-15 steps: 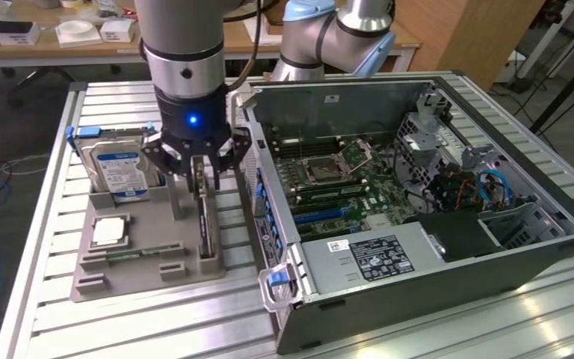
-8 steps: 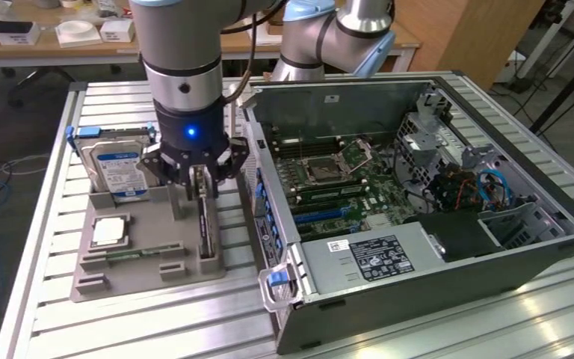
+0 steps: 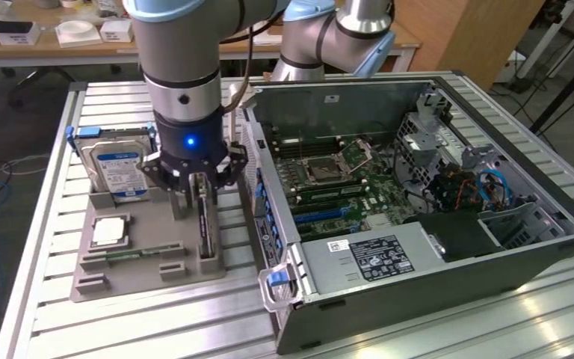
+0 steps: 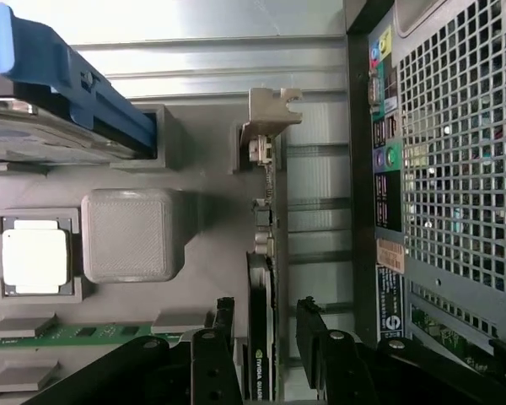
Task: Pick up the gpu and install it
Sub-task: 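Pick up the gpu and move the gpu toward the slot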
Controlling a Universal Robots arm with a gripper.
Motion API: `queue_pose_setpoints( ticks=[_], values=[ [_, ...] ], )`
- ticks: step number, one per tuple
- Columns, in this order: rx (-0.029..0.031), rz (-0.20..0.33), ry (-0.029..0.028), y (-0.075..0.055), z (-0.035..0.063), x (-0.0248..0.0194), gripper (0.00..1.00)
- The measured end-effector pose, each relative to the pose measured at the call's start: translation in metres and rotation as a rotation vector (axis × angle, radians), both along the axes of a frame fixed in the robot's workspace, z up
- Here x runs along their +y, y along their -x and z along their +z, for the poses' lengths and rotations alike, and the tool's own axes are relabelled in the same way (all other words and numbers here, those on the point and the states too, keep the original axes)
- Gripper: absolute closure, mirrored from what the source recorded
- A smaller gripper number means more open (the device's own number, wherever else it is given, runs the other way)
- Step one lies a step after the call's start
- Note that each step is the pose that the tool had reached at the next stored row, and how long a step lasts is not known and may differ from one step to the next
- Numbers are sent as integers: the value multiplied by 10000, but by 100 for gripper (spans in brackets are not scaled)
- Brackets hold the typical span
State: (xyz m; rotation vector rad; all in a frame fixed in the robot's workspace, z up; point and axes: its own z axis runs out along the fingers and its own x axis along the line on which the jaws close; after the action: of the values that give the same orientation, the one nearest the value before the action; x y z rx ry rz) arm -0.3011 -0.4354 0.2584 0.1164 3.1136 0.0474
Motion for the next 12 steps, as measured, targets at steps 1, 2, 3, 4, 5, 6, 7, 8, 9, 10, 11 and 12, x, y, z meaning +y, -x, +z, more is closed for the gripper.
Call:
queue_pose_setpoints(
  ticks=[1, 2, 3, 4, 5, 6, 7, 8, 9, 10, 11, 12],
  values=[
    [0, 1, 5, 1, -18, -5, 57],
    [0, 0, 10, 3, -37, -9, 57],
    [0, 0, 14, 4, -55, -14, 57],
    [-1, 0, 18, 5, -72, -19, 57],
    [0, 1, 23, 6, -90, -24, 57],
    [0, 0, 28, 8, -107, -28, 57],
    [-1, 0, 33, 9, -124, -32, 57],
    [-1, 0, 38, 11, -141, -36, 57],
    [0, 0, 45, 12, -159, -41, 57],
    [-1, 0, 50, 13, -176, -45, 57],
    [0, 1, 56, 14, -193, -49, 57],
    [0, 0, 61, 14, -210, -52, 57]
  ],
)
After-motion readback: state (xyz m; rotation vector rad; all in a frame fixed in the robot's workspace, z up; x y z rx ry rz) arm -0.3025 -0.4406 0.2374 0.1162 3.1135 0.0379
